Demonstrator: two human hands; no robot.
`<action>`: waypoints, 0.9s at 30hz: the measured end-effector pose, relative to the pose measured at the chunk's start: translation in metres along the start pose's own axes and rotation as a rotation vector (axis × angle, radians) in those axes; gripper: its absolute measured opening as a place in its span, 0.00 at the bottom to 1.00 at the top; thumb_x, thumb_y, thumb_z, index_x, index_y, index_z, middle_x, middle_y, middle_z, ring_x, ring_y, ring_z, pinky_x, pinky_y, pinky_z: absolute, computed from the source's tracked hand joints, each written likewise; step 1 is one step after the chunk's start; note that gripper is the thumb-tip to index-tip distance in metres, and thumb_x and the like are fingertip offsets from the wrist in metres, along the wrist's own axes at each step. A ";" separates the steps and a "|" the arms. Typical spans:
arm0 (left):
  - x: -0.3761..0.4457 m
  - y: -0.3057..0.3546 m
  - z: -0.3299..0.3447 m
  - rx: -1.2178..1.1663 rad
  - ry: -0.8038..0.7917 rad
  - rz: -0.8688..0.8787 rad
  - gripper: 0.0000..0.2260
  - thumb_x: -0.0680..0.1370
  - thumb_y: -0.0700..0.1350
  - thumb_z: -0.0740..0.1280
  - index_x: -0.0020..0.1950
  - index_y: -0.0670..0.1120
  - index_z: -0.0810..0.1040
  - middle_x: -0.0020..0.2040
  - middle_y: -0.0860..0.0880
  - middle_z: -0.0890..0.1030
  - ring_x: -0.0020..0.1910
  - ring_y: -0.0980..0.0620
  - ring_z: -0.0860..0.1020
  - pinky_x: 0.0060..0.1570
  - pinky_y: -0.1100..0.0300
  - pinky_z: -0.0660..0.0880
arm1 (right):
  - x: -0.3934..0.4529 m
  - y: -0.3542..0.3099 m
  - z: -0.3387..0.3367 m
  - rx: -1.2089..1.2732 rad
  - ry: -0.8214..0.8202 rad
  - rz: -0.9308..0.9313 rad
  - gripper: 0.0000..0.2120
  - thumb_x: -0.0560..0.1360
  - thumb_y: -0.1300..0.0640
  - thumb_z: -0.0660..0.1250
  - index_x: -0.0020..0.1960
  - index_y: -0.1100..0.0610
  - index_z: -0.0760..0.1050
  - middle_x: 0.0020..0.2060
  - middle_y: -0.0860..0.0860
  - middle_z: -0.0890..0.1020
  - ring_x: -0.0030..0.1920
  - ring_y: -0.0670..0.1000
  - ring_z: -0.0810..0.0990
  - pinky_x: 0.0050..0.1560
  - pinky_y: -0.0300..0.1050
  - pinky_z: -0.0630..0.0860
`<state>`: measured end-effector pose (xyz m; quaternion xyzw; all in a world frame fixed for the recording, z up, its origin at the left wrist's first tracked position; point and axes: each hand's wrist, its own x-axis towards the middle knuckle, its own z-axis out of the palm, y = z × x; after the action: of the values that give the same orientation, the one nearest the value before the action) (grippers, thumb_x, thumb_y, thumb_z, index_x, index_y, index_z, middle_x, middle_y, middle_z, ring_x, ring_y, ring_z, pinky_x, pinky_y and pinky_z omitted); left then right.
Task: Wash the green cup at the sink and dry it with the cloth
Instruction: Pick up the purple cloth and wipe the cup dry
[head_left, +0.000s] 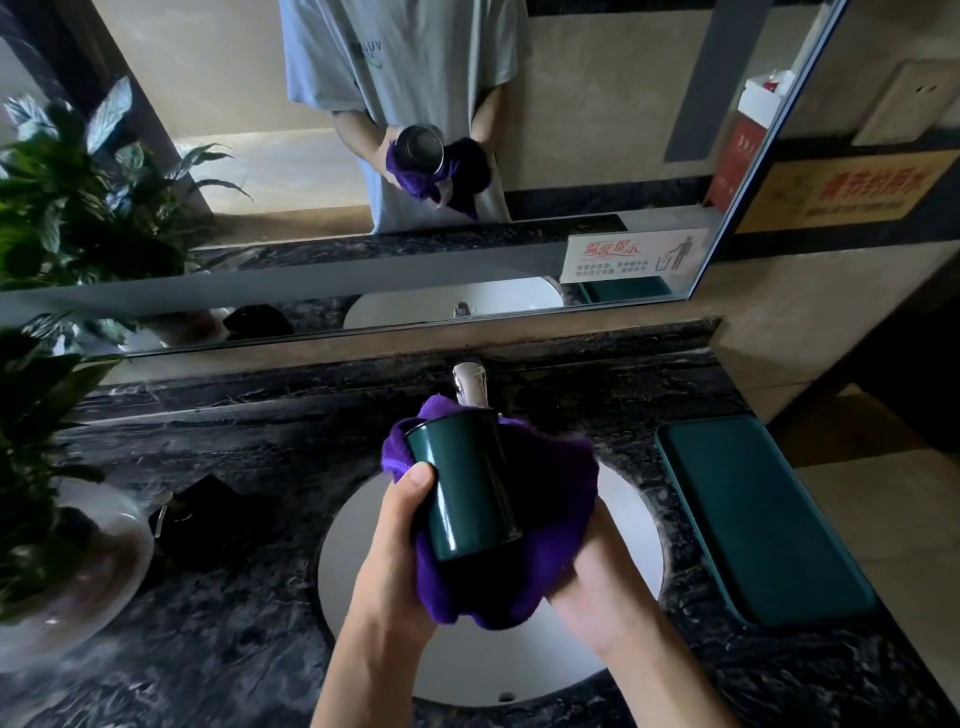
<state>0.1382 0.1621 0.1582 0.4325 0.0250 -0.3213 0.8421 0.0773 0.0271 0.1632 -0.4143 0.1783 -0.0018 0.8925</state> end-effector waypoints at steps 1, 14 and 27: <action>0.002 -0.002 -0.001 -0.002 0.003 0.016 0.27 0.68 0.51 0.73 0.65 0.42 0.84 0.53 0.37 0.87 0.47 0.44 0.87 0.46 0.50 0.85 | 0.000 0.001 0.000 -0.071 -0.014 -0.031 0.17 0.86 0.60 0.58 0.70 0.66 0.74 0.58 0.63 0.79 0.53 0.59 0.79 0.48 0.47 0.76; -0.003 -0.001 0.018 0.485 -0.004 0.234 0.19 0.75 0.64 0.70 0.61 0.54 0.83 0.46 0.51 0.87 0.39 0.54 0.85 0.31 0.63 0.79 | -0.008 -0.009 0.011 -0.486 -0.049 -0.552 0.31 0.82 0.41 0.64 0.81 0.48 0.62 0.79 0.45 0.69 0.80 0.50 0.65 0.77 0.47 0.65; -0.011 -0.015 0.032 0.509 0.210 0.486 0.30 0.72 0.61 0.73 0.71 0.68 0.65 0.63 0.52 0.79 0.59 0.56 0.82 0.58 0.54 0.82 | -0.009 -0.003 0.002 0.163 0.108 -0.265 0.27 0.82 0.40 0.56 0.76 0.51 0.74 0.74 0.51 0.77 0.75 0.52 0.74 0.73 0.52 0.69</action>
<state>0.1135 0.1371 0.1707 0.6520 -0.0727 -0.0616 0.7522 0.0702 0.0276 0.1691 -0.3595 0.1691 -0.1562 0.9043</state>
